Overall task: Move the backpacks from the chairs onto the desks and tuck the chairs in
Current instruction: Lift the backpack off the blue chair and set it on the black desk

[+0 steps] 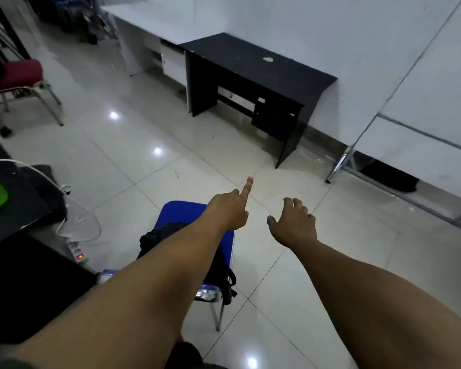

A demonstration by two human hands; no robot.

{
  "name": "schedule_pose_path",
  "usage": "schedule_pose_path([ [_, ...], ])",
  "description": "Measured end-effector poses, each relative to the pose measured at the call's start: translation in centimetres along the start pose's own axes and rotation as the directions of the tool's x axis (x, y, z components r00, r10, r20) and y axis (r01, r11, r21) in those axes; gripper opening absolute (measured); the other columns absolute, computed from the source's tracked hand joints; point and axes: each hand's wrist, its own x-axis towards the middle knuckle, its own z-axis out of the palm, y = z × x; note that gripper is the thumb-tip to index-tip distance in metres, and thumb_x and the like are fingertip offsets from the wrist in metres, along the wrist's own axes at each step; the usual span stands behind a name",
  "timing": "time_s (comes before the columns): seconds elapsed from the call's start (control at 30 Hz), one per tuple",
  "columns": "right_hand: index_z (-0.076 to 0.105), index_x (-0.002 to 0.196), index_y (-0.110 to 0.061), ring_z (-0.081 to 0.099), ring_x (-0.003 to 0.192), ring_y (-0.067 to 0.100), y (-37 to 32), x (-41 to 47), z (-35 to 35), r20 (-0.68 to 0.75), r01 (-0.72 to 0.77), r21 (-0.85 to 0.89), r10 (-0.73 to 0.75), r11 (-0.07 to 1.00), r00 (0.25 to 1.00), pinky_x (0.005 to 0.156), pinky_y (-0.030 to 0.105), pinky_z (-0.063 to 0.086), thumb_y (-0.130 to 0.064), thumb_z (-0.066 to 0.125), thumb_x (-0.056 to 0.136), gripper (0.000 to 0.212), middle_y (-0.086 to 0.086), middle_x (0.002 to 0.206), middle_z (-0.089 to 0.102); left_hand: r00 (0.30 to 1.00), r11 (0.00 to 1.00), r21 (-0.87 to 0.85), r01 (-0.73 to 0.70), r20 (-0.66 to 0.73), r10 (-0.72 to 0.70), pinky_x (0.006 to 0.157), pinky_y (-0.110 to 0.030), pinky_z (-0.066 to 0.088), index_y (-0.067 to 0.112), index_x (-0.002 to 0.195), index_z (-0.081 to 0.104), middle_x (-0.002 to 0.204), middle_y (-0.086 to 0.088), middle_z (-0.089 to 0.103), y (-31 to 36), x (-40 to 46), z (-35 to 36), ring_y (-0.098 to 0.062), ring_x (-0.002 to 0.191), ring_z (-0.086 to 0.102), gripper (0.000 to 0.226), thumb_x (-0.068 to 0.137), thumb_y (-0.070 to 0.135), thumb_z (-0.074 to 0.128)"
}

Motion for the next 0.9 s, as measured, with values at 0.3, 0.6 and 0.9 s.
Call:
schedule_pose_path([
  [0.3, 0.035, 0.147, -0.011, 0.04, 0.134, 0.031, -6.4, 0.1, 5.0, 0.174, 0.044, 0.071, -0.056, 0.996, 0.983, 0.109, 0.048, 0.032, -0.045, 0.055, 0.093, 0.067, 0.012, 0.15, 0.037, 0.917, 0.99, -0.001, 0.139, 0.378, -0.129, 0.087, -0.04, 0.053, 0.024, 0.157, 0.003, 0.121, -0.01, 0.058, -8.4, -1.9, 2.3, -0.029, 0.105, 0.061, 0.082, 0.093, 0.037, 0.052],
  [0.6, 0.044, 0.137, -0.018, 0.056, 0.115, 0.029, -10.3, -1.9, 10.7, 0.529, 0.011, 0.107, -0.066, 0.994, 0.846, 0.1, 0.046, 0.046, -0.046, 0.064, 0.085, 0.062, 0.009, 0.13, 0.055, 0.563, 0.934, 0.264, 0.241, 0.745, -0.356, 0.1, -0.038, 0.047, 0.015, 0.141, 0.048, 0.14, -0.008, 0.051, -15.3, -4.7, 5.2, -0.028, 0.123, 0.054, 0.075, 0.079, 0.047, 0.076],
  [0.9, 0.041, 0.141, -0.015, 0.055, 0.12, 0.03, -11.9, -3.6, 13.3, 0.725, 0.085, 0.089, -0.123, 0.992, 0.677, 0.101, 0.039, 0.048, -0.035, 0.075, 0.083, 0.07, 0.013, 0.134, 0.056, 0.385, 0.899, 0.333, 0.285, 0.819, -0.425, 0.11, -0.037, 0.036, 0.01, 0.149, 0.034, 0.148, -0.009, 0.042, -14.5, -5.3, 5.5, -0.029, 0.133, 0.044, 0.085, 0.086, 0.058, 0.063],
])
